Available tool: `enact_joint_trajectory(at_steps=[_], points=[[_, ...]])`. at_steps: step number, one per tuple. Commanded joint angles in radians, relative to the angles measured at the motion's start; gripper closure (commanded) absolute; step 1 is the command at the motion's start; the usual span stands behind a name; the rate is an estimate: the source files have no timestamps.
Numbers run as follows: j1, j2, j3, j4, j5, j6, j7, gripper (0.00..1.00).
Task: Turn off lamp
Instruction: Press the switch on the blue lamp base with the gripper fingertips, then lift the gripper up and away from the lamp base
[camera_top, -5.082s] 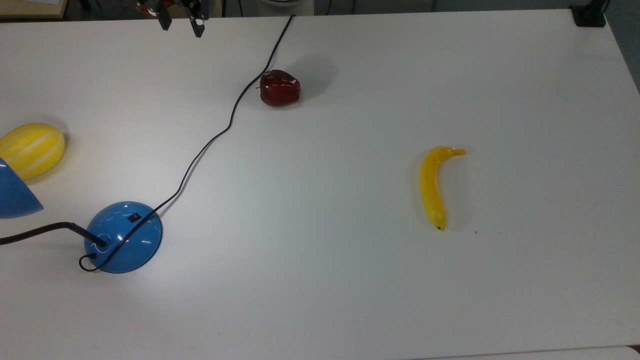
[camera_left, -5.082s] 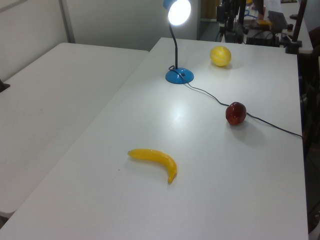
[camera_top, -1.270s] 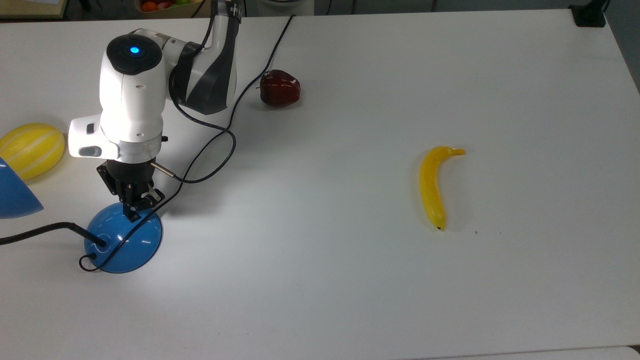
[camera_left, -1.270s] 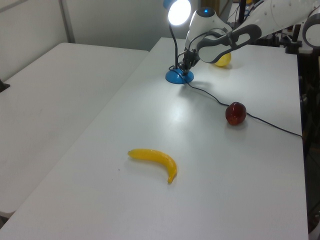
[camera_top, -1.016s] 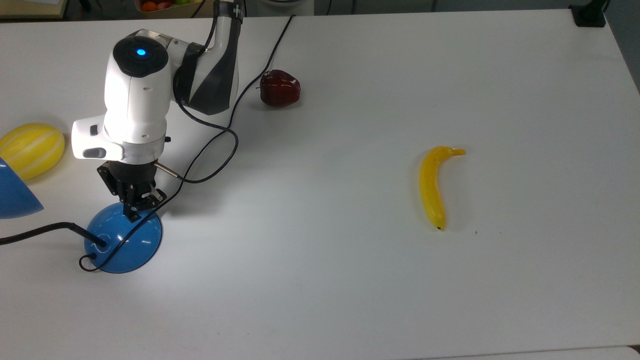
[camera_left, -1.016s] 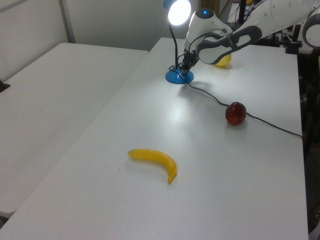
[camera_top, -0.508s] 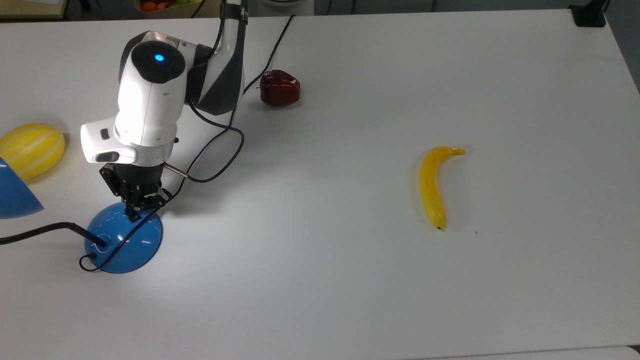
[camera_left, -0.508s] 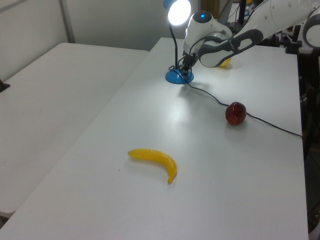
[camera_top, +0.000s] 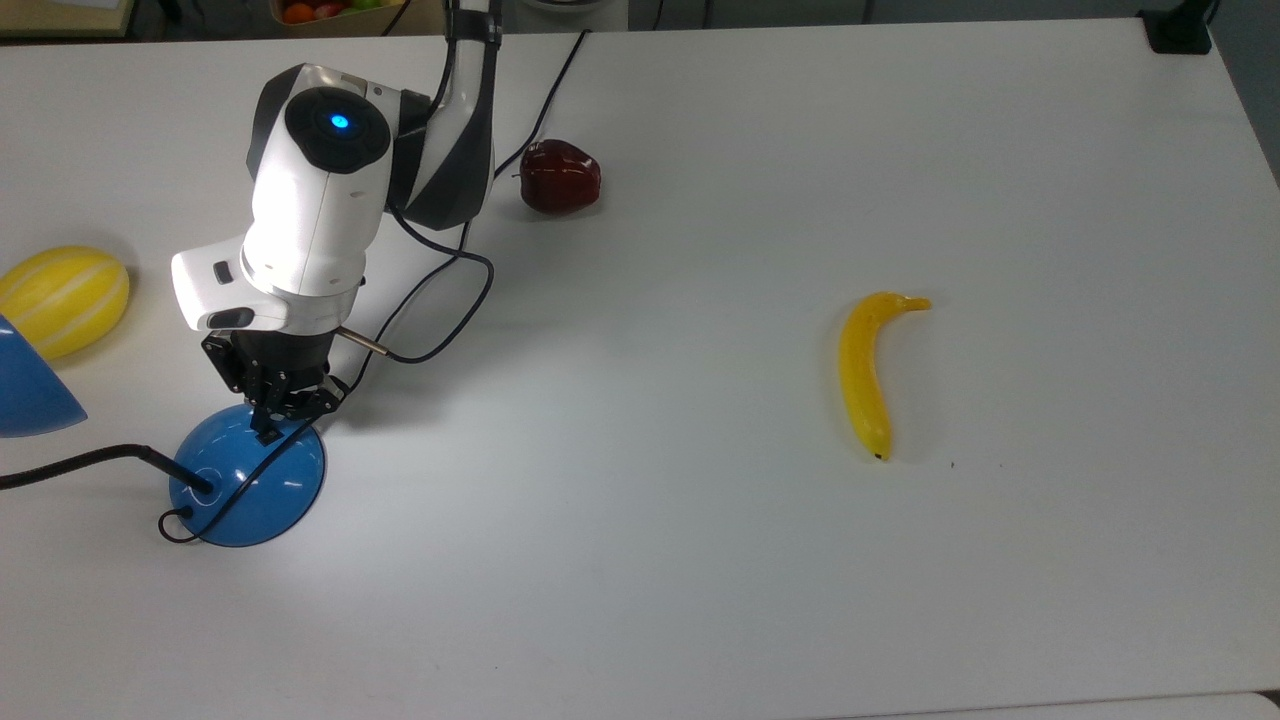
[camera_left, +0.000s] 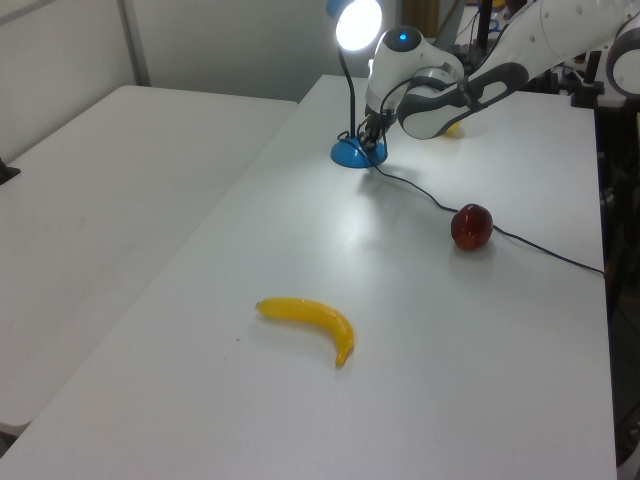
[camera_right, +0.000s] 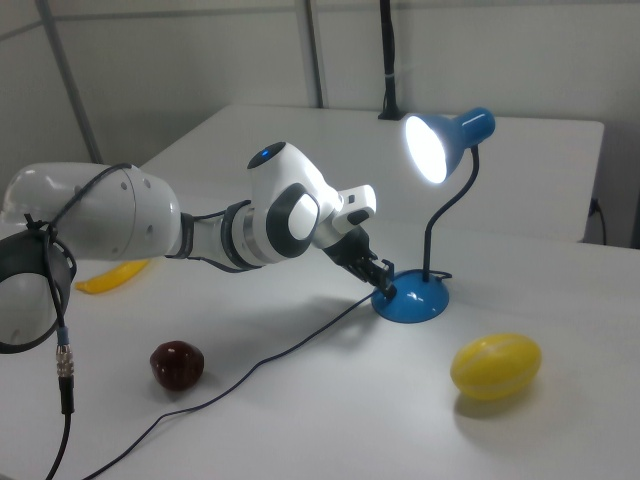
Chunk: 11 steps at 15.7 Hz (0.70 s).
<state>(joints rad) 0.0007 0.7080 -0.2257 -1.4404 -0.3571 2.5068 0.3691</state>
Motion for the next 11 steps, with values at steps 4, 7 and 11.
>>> enact_joint_trajectory(at_steps=[4, 7, 11], points=[[0.015, 0.025, 0.040, -0.083, 0.009, -0.032, 0.025, 1.00], [0.016, 0.024, 0.042, -0.084, 0.009, -0.061, 0.025, 1.00], [0.013, -0.001, 0.052, -0.074, 0.047, -0.080, 0.106, 1.00]])
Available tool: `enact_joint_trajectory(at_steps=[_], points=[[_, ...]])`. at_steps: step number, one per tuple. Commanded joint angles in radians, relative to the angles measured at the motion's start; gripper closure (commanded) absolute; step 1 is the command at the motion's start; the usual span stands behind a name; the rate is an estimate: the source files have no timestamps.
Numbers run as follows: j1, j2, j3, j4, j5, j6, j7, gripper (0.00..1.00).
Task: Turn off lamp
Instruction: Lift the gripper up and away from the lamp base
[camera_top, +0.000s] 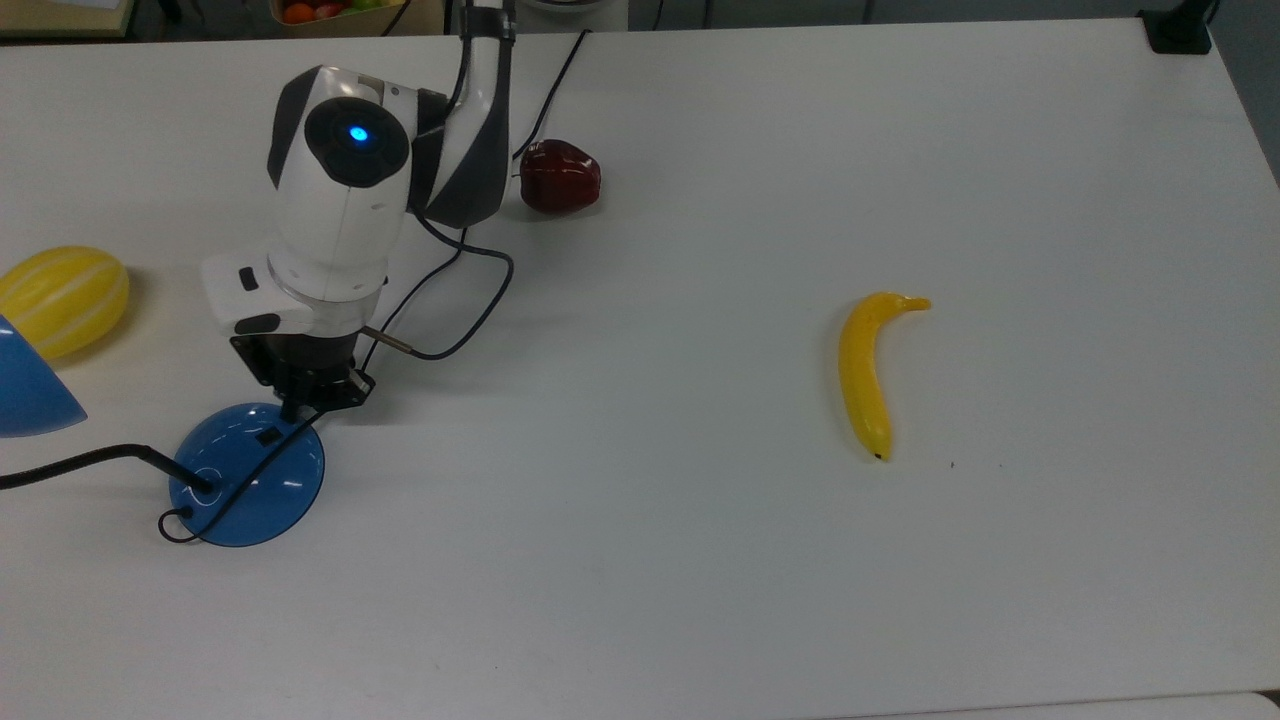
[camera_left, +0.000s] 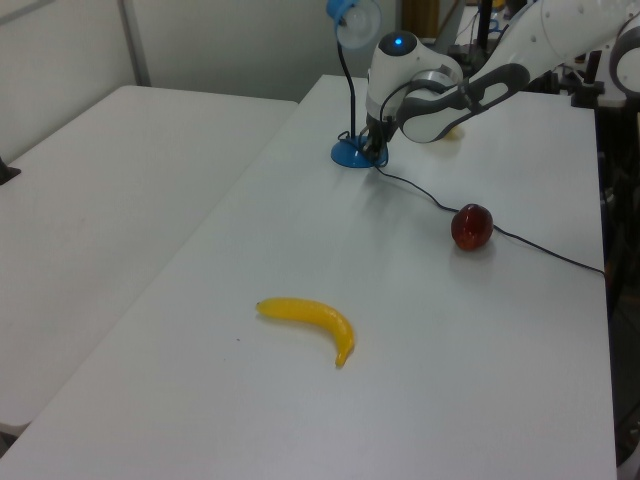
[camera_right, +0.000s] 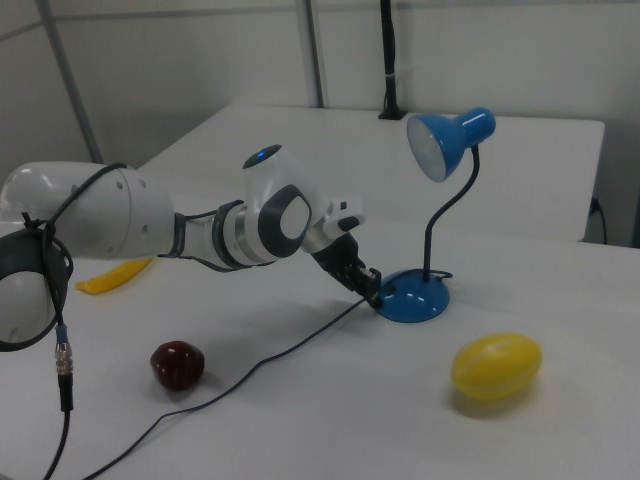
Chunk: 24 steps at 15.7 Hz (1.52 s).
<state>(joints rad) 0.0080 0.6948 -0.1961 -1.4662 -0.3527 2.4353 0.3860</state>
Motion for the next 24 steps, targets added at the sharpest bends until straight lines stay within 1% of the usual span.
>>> enact_joint_trajectory(at_steps=[1, 3, 5, 7, 8, 10, 11, 13, 14, 15, 17, 18, 19, 20, 21, 22, 23, 24], points=[[0.004, 0.011, 0.023, -0.046, 0.043, -0.009, 0.111, 1.00], [0.000, 0.005, 0.024, -0.046, 0.050, -0.007, 0.114, 1.00], [-0.003, -0.004, 0.024, -0.046, 0.081, -0.010, 0.113, 1.00], [-0.005, -0.044, 0.024, -0.052, 0.103, -0.015, 0.109, 1.00], [-0.005, -0.079, 0.027, -0.063, 0.110, -0.031, 0.108, 1.00], [-0.017, -0.167, 0.064, -0.104, 0.116, -0.126, 0.087, 1.00], [-0.022, -0.216, 0.084, -0.136, 0.118, -0.157, 0.067, 1.00], [-0.020, -0.329, 0.107, -0.224, 0.120, -0.205, 0.045, 0.99], [-0.020, -0.395, 0.121, -0.273, 0.120, -0.225, 0.036, 0.96], [-0.019, -0.461, 0.128, -0.323, 0.129, -0.246, 0.024, 0.91], [-0.005, -0.584, 0.138, -0.403, 0.193, -0.320, -0.036, 0.79], [0.004, -0.631, 0.147, -0.422, 0.222, -0.384, -0.079, 0.73], [0.015, -0.673, 0.150, -0.431, 0.248, -0.457, -0.125, 0.64], [0.026, -0.705, 0.150, -0.434, 0.267, -0.522, -0.169, 0.51], [0.041, -0.733, 0.150, -0.436, 0.277, -0.574, -0.208, 0.35], [0.047, -0.762, 0.150, -0.444, 0.278, -0.614, -0.245, 0.22], [0.055, -0.793, 0.150, -0.447, 0.278, -0.659, -0.274, 0.00], [0.058, -0.804, 0.150, -0.439, 0.279, -0.683, -0.276, 0.00]])
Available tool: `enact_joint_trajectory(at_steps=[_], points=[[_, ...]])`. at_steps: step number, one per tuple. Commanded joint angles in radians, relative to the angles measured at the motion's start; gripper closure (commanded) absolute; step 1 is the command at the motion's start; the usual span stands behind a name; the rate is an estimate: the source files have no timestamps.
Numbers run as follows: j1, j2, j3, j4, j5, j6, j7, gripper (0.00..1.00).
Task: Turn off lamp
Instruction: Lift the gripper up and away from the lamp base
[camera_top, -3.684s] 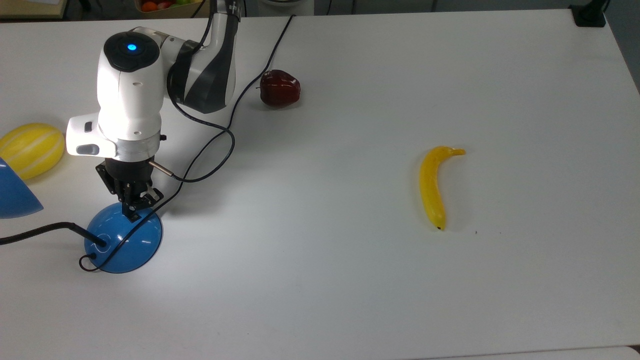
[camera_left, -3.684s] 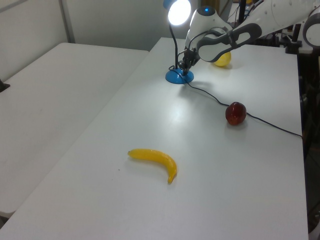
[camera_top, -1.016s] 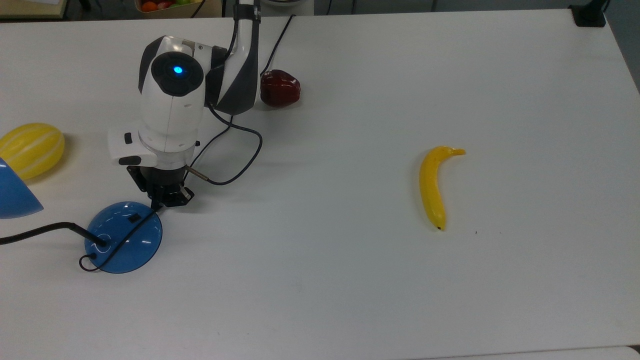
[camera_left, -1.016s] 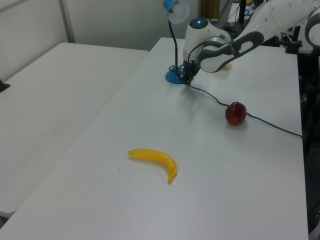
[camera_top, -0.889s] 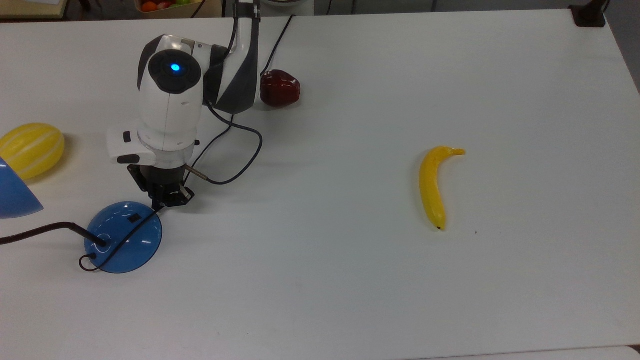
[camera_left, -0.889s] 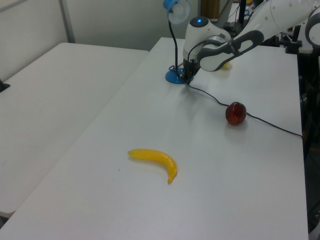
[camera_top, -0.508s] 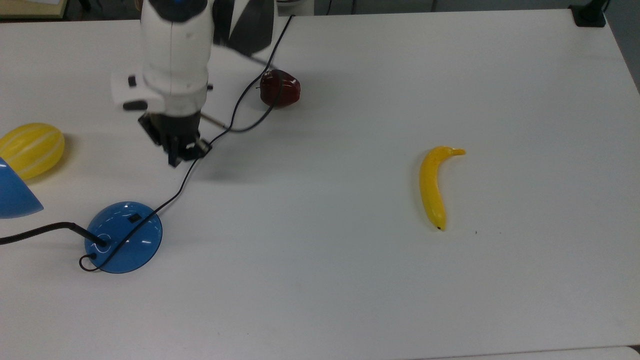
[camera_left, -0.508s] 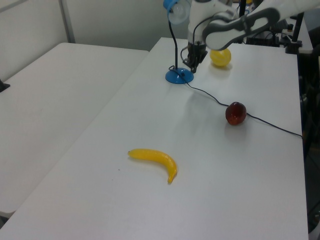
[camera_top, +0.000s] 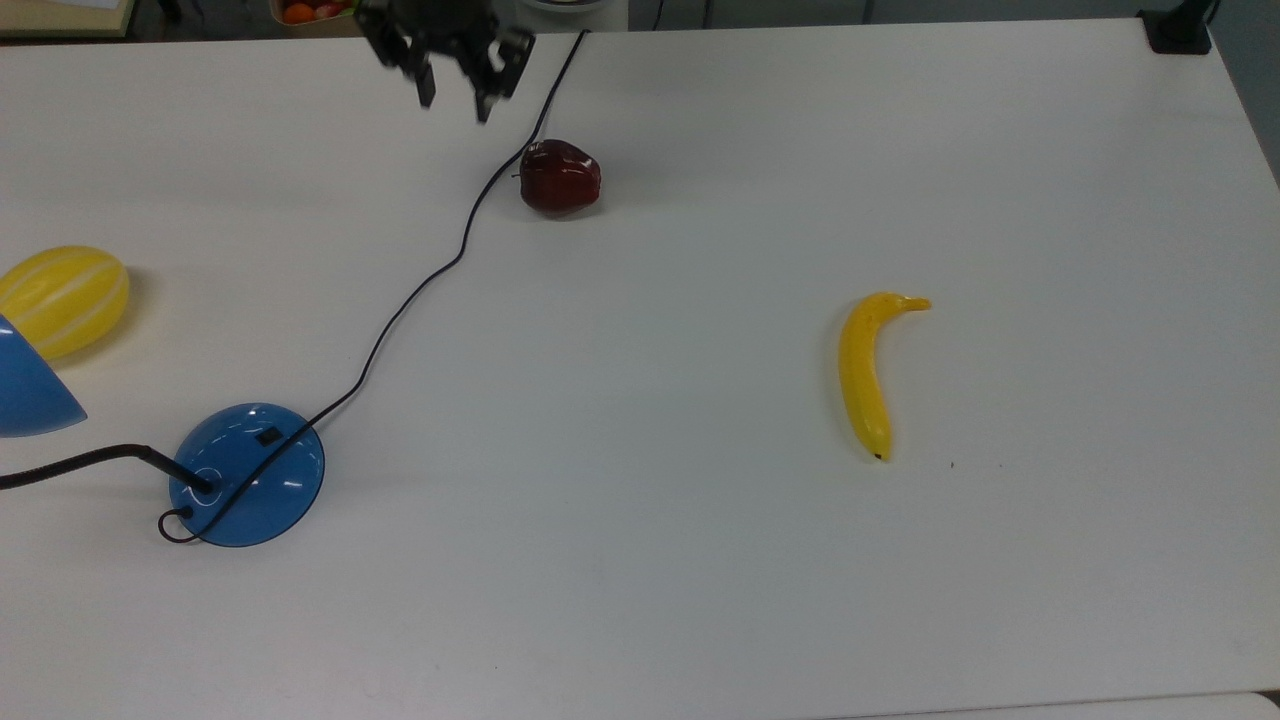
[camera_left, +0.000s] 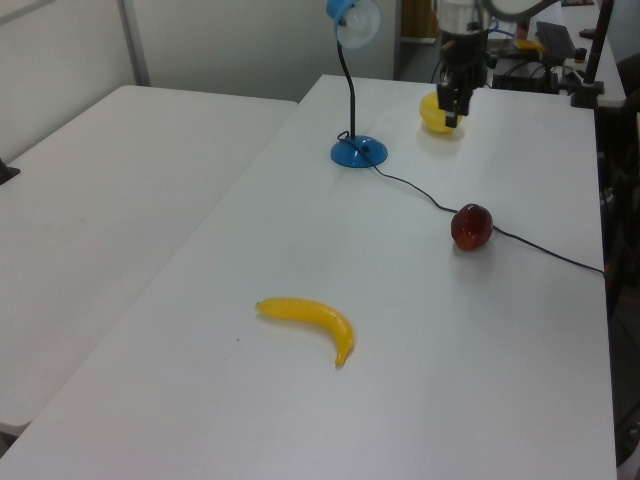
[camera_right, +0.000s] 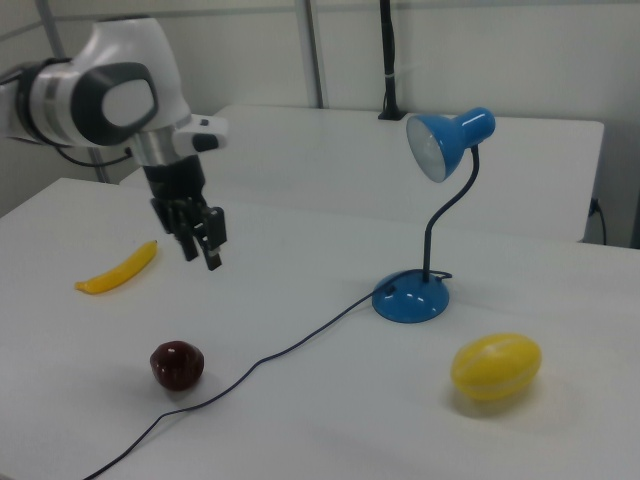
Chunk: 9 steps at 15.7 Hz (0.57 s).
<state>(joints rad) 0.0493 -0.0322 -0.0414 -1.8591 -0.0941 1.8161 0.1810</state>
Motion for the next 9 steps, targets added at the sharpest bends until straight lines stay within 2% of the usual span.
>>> enact_joint_trajectory(at_steps=[1, 9], points=[[0.017, -0.089, -0.003, -0.043, 0.020, -0.069, -0.074, 0.00], [0.001, -0.098, -0.003, 0.006, 0.073, -0.121, -0.081, 0.00]])
